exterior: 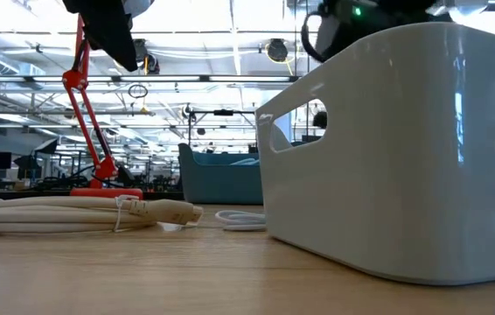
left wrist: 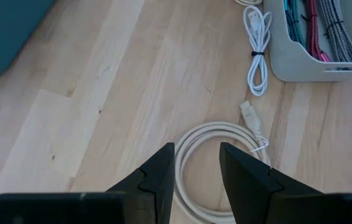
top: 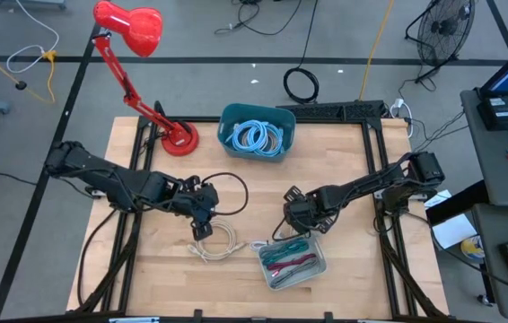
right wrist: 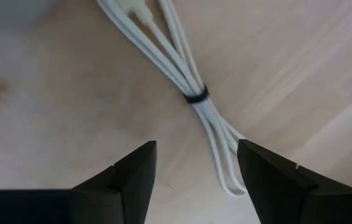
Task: Pick & Place USB Port
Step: Put the brown charger cable into the gray bin
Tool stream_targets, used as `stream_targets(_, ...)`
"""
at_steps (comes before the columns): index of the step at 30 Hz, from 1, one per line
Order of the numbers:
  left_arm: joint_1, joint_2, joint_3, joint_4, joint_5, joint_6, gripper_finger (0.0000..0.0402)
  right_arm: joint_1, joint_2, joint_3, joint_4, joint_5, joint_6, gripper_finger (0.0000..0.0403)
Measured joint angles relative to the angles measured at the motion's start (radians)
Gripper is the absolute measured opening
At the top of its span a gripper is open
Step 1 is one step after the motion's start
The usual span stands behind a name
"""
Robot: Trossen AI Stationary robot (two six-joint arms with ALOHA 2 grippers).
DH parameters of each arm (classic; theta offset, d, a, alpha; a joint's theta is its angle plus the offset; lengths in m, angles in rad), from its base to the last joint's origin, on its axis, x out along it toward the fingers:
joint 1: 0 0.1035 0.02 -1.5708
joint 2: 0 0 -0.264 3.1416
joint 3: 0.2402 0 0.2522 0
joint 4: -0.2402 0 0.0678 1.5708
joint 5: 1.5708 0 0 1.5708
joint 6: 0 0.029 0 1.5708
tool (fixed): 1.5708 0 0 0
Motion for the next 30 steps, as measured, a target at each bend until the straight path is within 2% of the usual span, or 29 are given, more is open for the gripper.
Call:
stream_targets(4,0.0,0.0,0.0,0.0,0.0,-0.003,0.0131,-0.004,0.0,-0.024,0.034,0.063,-0.002,0.0211)
stream_targets(8,0.0,0.0,0.0,0.001,0.0,-0.005,0.0131,-0.024,0.0,-0.028,0.087,0.082,0.002,0.0207)
stream_targets(20,0.0,0.0,0.0,0.001,-0.006,-0.01,0.0131,-0.069,0.0,-0.028,0.11,0.011,-0.023,0.0203)
stream_targets(30,0.0,0.0,0.0,0.001,-0.009,-0.024,0.0131,-0.077,-0.005,-0.102,0.194,0.015,-0.027,0.0203)
